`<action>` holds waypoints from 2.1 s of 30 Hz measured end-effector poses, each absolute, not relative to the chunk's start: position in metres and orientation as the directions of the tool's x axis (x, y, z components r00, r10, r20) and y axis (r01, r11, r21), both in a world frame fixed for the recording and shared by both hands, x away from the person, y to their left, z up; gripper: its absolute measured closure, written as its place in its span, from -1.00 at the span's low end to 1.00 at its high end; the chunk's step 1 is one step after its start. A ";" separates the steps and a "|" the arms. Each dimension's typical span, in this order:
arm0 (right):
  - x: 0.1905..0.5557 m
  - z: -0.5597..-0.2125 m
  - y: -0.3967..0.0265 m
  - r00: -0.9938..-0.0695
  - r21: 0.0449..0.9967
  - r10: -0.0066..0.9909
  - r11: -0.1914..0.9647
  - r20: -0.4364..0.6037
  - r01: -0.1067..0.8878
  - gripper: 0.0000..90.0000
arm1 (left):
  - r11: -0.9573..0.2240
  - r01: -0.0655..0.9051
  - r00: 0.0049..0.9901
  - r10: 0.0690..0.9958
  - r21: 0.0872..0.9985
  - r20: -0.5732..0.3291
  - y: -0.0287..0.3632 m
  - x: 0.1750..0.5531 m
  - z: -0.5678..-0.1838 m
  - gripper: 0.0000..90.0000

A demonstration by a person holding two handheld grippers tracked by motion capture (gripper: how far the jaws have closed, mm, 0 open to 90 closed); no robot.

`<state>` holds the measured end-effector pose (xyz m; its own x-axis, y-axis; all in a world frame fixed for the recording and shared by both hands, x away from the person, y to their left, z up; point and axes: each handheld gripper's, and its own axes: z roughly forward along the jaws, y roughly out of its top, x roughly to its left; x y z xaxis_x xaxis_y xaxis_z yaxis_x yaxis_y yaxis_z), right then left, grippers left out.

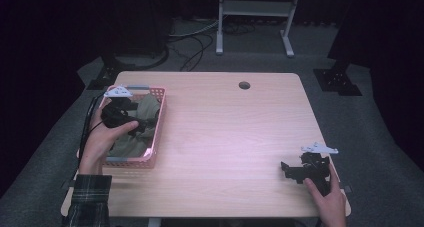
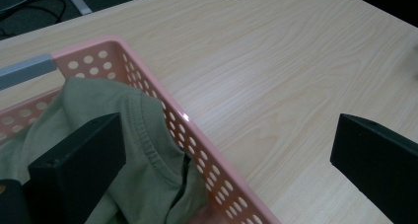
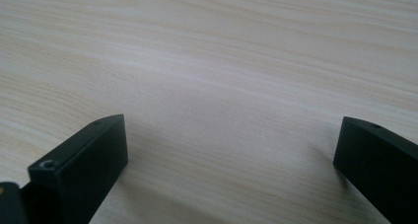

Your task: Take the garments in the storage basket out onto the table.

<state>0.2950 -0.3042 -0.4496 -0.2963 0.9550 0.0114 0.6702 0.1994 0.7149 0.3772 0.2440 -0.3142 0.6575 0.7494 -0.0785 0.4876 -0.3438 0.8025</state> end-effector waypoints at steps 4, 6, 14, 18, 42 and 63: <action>0.295 -0.450 -0.304 -0.296 0.715 0.955 0.200 0.011 0.670 -1.00 | -0.337 0.481 0.653 0.754 0.810 -0.074 0.250 0.377 -0.314 -1.00; 0.295 -0.450 -0.304 -0.296 0.715 0.955 0.199 0.011 0.670 -1.00 | -0.333 0.476 0.650 0.757 0.814 -0.070 0.253 0.377 -0.314 -1.00; 0.295 -0.450 -0.304 -0.296 0.715 0.955 0.199 0.011 0.670 -1.00 | -0.329 0.481 0.632 0.772 0.813 -0.061 0.263 0.379 -0.317 -1.00; 0.295 -0.450 -0.304 -0.296 0.715 0.955 0.199 0.011 0.670 -1.00 | -0.335 0.478 0.627 0.778 0.812 -0.048 0.268 0.380 -0.319 -1.00; 0.295 -0.450 -0.304 -0.296 0.715 0.955 0.199 0.011 0.670 -1.00 | -0.320 0.496 0.583 0.811 0.807 -0.037 0.288 0.384 -0.327 -1.00; 0.295 -0.450 -0.304 -0.296 0.715 0.955 0.199 0.011 0.670 -1.00 | -0.337 0.516 0.562 0.827 0.787 -0.016 0.298 0.390 -0.341 -1.00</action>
